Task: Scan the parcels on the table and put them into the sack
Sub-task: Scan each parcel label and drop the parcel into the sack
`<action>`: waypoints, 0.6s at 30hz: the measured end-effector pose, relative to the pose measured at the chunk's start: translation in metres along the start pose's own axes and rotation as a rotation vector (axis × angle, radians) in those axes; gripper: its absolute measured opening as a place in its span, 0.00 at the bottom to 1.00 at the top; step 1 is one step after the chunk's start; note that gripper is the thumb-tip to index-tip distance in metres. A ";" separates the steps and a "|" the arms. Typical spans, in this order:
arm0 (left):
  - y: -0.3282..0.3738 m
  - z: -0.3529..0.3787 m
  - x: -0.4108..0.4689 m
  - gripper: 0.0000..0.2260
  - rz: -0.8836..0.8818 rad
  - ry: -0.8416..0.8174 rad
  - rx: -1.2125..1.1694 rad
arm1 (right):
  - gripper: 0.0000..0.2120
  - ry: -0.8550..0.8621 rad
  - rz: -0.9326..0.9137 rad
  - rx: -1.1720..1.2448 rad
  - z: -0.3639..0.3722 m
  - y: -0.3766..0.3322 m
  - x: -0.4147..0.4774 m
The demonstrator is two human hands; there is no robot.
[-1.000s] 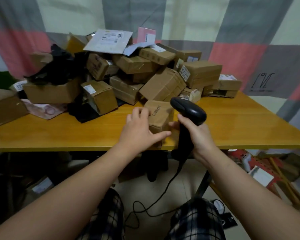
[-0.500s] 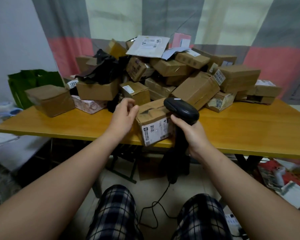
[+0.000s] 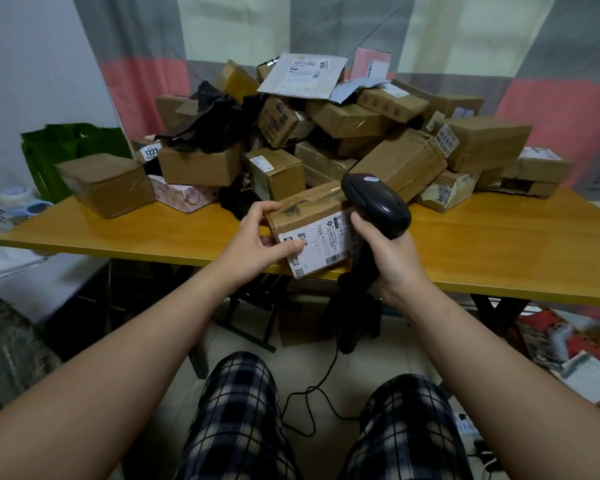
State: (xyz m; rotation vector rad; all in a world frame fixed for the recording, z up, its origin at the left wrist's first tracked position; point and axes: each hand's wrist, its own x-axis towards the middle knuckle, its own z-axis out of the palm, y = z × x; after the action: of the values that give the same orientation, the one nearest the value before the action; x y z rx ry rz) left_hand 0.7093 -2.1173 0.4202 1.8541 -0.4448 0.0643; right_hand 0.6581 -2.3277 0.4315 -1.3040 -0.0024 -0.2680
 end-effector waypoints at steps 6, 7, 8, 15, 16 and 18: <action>0.016 -0.007 0.010 0.25 0.116 0.037 0.321 | 0.11 0.039 -0.194 -0.036 0.009 -0.008 0.004; 0.019 -0.009 0.011 0.25 0.136 0.033 0.324 | 0.11 0.021 -0.216 -0.017 0.011 -0.010 0.005; 0.021 -0.009 0.012 0.27 0.141 0.026 0.334 | 0.12 0.003 -0.233 -0.011 0.013 -0.013 0.006; 0.004 -0.011 0.012 0.49 0.019 0.143 0.247 | 0.13 0.081 -0.298 -0.374 0.013 -0.014 0.001; 0.002 -0.012 0.013 0.48 0.010 0.164 0.234 | 0.12 0.077 -0.276 -0.416 0.012 -0.010 -0.002; 0.001 -0.014 0.016 0.48 0.011 0.161 0.244 | 0.12 0.057 -0.254 -0.488 0.011 -0.001 -0.006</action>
State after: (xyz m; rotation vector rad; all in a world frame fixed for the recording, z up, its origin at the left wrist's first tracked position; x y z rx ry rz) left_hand 0.7262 -2.1089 0.4296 2.0670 -0.3466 0.2840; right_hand 0.6538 -2.3160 0.4350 -1.7829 -0.0583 -0.5468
